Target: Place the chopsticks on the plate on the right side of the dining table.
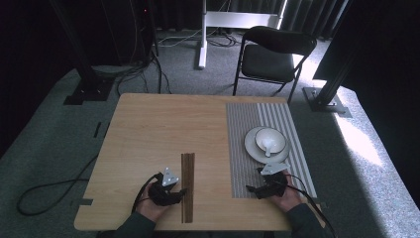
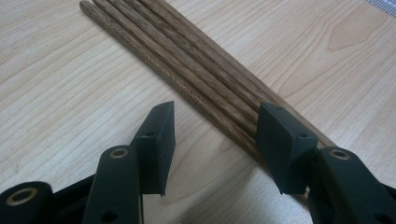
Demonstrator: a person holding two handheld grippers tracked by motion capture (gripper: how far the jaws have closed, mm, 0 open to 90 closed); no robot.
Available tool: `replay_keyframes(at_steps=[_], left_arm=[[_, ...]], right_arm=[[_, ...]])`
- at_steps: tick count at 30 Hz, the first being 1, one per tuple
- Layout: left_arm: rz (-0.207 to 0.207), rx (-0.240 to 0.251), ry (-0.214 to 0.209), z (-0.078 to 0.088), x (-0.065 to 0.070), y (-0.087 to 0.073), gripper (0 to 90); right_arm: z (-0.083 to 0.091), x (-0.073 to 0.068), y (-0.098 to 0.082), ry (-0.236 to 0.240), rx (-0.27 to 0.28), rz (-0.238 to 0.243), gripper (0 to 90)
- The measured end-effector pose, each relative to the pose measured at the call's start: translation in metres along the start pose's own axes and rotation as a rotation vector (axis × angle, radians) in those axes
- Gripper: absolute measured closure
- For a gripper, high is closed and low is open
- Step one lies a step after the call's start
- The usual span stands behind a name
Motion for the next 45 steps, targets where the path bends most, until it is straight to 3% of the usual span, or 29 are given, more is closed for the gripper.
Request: replay_keyframes(at_steps=[13, 20, 29, 31, 37, 45], left_arm=[[0.014, -0.008, 0.042, 0.001, -0.006, -0.001, 59.8], [0.044, -0.008, 0.084, 0.003, -0.015, -0.001, 64.3], [0.085, -0.01, 0.102, 0.004, -0.022, -0.001, 70.9], [0.113, -0.009, 0.125, 0.005, -0.03, 0.0, 73.3], [0.146, -0.01, 0.146, 0.007, -0.038, 0.0, 77.4], [0.148, -0.022, 0.171, 0.006, -0.051, 0.003, 83.5]], right_arm=[[0.0, 0.0, 0.0, 0.0, 0.0, 0.0, 12.4], [0.0, 0.0, 0.0, 0.0, 0.0, 0.0, 12.4], [0.0, 0.0, 0.0, -0.001, 0.0, 0.0, 12.4], [0.0, 0.0, 0.0, 0.0, 0.0, 0.0, 12.4], [0.0, 0.0, 0.0, 0.0, 0.0, 0.0, 12.4], [0.0, 0.0, 0.0, -0.001, 0.0, -0.001, 12.4]])
Point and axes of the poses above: each handheld gripper's, and its own axes: z roughly backward along the jaws, y roughly out of its top, x roughly to its right, the point moved 10 cm from there along -z, roughly forward along the jaws, and after that the axes turned 8 degrees about z, right-handed, at the moved point
